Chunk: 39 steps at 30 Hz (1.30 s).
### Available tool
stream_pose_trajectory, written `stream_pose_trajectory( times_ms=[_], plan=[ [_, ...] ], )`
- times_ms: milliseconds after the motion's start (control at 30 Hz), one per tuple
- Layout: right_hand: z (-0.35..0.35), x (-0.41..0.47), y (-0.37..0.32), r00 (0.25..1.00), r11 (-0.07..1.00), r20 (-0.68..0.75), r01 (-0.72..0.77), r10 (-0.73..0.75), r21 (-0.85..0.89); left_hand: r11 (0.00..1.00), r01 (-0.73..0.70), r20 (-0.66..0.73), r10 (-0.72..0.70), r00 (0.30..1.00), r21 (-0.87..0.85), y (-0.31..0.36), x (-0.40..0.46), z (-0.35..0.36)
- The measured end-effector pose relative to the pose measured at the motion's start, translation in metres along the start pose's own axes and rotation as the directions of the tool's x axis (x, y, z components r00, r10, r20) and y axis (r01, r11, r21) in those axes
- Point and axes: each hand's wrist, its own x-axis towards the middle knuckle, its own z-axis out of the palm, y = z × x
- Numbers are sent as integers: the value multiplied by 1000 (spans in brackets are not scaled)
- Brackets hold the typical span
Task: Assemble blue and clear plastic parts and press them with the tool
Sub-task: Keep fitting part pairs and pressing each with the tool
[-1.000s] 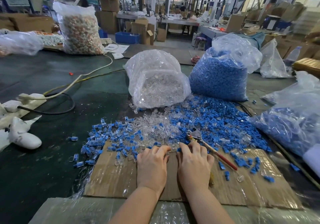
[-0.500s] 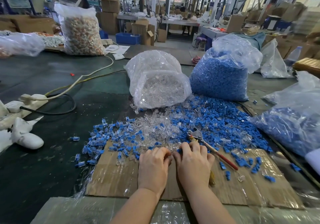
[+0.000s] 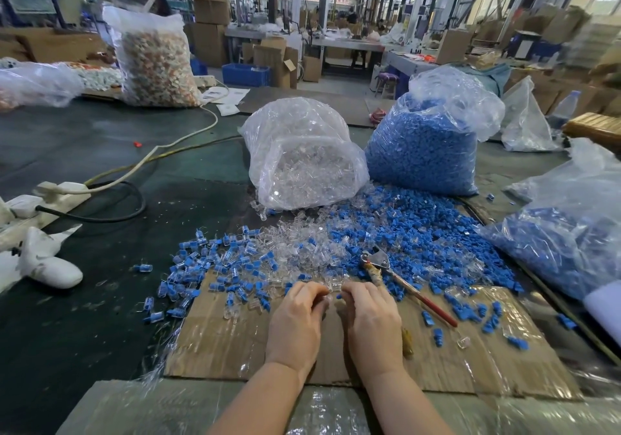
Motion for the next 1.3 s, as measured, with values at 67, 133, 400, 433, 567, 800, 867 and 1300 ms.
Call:
stream_pose_trajectory(
  times_ms=[67,133,400,433,567,800,867,1300],
  plan=[
    [-1,0,0,1000,997,-18,7,-6,78,998,30,2,-30,1000,-47,-1,1,-1],
    [-2,0,0,1000,992,-14,-5,7,128,992,77,6,-77,997,-97,-2,1,-2],
    [-4,0,-2,998,985,52,-44,36,169,959,190,42,-185,982,-211,-2,4,-4],
    [-4,0,-3,998,985,52,-40,32,165,960,192,49,-186,981,-205,-2,4,-4],
    [-4,1,-3,999,987,44,-37,30,156,961,183,64,-173,983,-207,-3,5,-5],
    [-3,0,-2,999,992,34,-8,4,122,948,180,87,-163,983,-261,-2,4,-7],
    [-3,-1,-1,999,994,44,6,-11,113,949,172,95,-152,984,-264,-2,3,-7],
    [-5,-2,-2,998,985,54,15,-25,170,885,252,110,-226,968,-392,-1,4,-8]
  ],
)
